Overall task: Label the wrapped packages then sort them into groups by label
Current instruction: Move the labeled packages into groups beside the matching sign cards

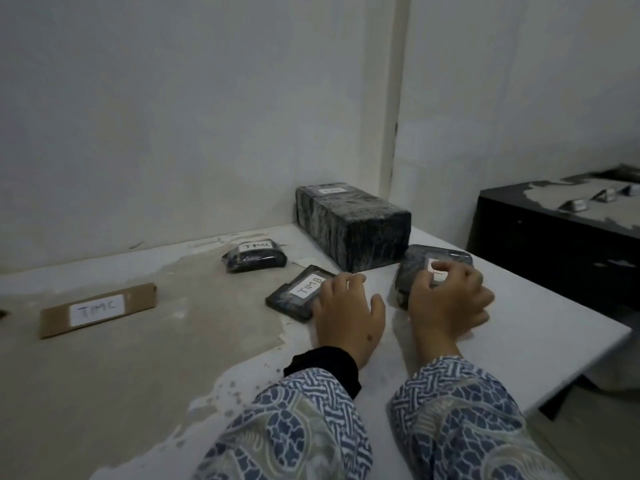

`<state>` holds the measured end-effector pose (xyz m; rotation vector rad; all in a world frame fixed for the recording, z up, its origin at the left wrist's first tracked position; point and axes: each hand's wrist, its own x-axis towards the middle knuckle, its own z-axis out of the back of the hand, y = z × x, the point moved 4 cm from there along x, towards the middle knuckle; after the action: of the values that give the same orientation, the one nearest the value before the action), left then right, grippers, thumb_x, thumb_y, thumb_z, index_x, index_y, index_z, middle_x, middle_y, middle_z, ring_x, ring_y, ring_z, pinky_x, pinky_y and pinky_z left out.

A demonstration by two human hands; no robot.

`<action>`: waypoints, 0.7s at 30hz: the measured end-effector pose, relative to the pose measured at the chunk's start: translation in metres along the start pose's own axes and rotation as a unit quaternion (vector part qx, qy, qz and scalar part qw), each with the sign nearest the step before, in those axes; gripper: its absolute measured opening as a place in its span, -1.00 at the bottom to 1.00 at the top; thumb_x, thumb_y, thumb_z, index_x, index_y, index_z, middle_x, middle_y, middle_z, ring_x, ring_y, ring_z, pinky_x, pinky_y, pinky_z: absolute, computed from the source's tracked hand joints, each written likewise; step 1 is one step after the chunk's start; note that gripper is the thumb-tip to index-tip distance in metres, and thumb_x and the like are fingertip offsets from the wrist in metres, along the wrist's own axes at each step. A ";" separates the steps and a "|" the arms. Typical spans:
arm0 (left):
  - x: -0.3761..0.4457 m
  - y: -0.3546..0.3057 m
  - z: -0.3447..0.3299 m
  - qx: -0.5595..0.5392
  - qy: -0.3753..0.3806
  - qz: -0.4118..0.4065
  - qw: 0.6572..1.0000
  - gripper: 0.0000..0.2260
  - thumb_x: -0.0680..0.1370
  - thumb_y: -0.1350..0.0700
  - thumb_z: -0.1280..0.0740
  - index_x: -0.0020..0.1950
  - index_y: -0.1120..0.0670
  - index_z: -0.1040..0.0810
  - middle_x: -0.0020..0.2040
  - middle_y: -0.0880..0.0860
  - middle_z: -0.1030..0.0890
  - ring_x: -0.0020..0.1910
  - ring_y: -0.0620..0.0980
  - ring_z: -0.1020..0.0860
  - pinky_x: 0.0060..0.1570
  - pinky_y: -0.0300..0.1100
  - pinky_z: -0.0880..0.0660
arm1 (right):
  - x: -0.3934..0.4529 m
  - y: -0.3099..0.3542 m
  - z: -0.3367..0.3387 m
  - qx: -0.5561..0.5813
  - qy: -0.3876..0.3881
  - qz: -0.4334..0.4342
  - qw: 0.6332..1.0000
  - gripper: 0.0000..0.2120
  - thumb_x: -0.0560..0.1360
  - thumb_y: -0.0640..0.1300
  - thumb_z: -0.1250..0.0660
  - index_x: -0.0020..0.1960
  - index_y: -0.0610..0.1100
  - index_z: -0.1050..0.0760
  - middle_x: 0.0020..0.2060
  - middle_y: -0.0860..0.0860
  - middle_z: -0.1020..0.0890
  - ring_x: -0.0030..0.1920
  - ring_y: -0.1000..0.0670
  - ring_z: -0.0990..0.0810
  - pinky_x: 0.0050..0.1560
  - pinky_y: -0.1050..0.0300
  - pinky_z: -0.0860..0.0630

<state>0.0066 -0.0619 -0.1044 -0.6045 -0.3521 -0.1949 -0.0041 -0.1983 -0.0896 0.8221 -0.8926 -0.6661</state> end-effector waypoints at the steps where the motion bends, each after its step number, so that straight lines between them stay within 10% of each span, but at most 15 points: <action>1: 0.004 -0.006 -0.008 -0.043 0.020 -0.001 0.999 -0.63 0.60 -0.05 -0.10 0.37 0.05 -0.34 0.37 0.02 -0.38 0.36 0.05 -0.28 0.34 -0.02 -0.26 | 0.006 -0.005 -0.001 -0.025 0.012 -0.021 0.999 -0.78 0.42 -0.14 -0.25 0.05 -0.08 -0.51 0.25 -0.09 -0.41 0.28 -0.20 -0.28 0.21 -0.10 -0.20; 8: 0.024 -0.026 -0.039 -0.227 0.100 0.059 0.967 -0.67 0.60 -0.05 -0.11 0.10 0.15 -0.53 0.01 0.12 -0.61 -0.01 0.11 -0.54 -0.01 -0.06 -0.47 | 0.013 -0.012 -0.016 -0.075 0.103 -0.046 0.991 -0.83 0.44 -0.07 -0.20 0.01 0.02 -0.48 0.21 0.00 -0.48 0.35 -0.11 -0.25 0.38 -0.28 0.06; 13: 0.036 -0.031 -0.055 -0.374 0.100 0.125 0.914 -0.69 0.49 -0.06 -0.20 -0.35 0.11 -0.40 -0.40 0.08 -0.43 -0.31 0.07 -0.41 -0.24 -0.07 -0.33 | 0.011 -0.013 -0.014 -0.057 0.124 -0.012 0.991 -0.81 0.44 -0.08 -0.21 0.02 0.03 -0.53 0.14 0.02 -0.52 0.27 -0.03 -0.32 0.23 -0.05 -0.17; 21: 0.038 -0.022 -0.046 -0.460 0.042 0.153 0.873 -0.51 0.46 -0.06 -0.35 0.33 0.02 -0.29 0.26 0.06 -0.43 0.07 -0.03 -0.51 0.14 -0.05 -0.48 | -0.004 -0.003 -0.016 0.004 0.153 0.035 0.988 -0.85 0.50 -0.13 -0.18 -0.02 -0.12 -0.49 0.07 -0.05 -0.49 0.14 -0.08 -0.39 0.00 0.05 -0.32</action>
<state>0.0476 -0.1094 -0.1137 -1.5821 -0.0491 -0.0699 0.0068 -0.1914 -0.1000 0.8692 -0.6424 -0.4592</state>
